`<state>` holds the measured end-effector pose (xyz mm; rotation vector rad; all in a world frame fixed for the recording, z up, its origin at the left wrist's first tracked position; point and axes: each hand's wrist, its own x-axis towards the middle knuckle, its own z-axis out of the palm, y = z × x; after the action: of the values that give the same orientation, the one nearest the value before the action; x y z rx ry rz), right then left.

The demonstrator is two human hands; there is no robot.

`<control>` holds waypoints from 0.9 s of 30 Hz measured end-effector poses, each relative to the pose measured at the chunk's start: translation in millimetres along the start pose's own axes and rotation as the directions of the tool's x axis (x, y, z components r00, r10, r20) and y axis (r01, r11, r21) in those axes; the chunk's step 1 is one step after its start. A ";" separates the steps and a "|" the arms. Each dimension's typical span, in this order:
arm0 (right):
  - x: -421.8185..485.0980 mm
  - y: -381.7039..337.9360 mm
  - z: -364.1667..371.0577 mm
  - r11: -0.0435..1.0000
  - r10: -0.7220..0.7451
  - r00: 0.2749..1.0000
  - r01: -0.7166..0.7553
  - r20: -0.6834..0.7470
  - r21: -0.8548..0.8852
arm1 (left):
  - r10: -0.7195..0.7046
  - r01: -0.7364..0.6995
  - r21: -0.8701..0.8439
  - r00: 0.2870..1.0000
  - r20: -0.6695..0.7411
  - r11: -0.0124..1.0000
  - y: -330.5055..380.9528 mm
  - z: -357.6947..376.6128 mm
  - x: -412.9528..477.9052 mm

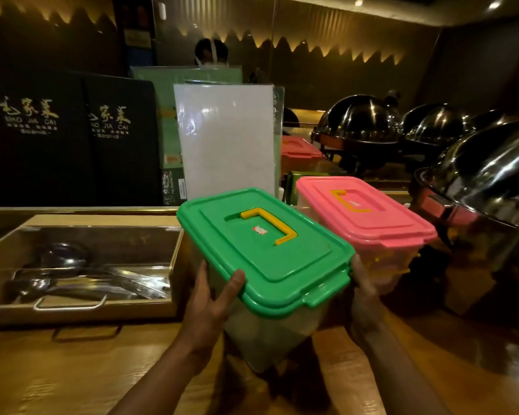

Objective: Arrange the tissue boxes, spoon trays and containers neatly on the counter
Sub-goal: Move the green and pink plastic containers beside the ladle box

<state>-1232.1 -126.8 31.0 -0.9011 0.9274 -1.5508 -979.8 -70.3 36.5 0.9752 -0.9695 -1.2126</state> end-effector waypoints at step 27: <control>-29.0 17.3 34.9 0.995 -0.026 0.988 0.040 0.153 -0.088 | -0.170 0.168 -0.254 0.985 0.015 0.952 28.5 -26.6 76.8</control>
<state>-1189.3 -104.0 27.5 -1.0887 0.8827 -1.4553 -938.8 -142.0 61.2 0.8688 -0.7128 -1.4370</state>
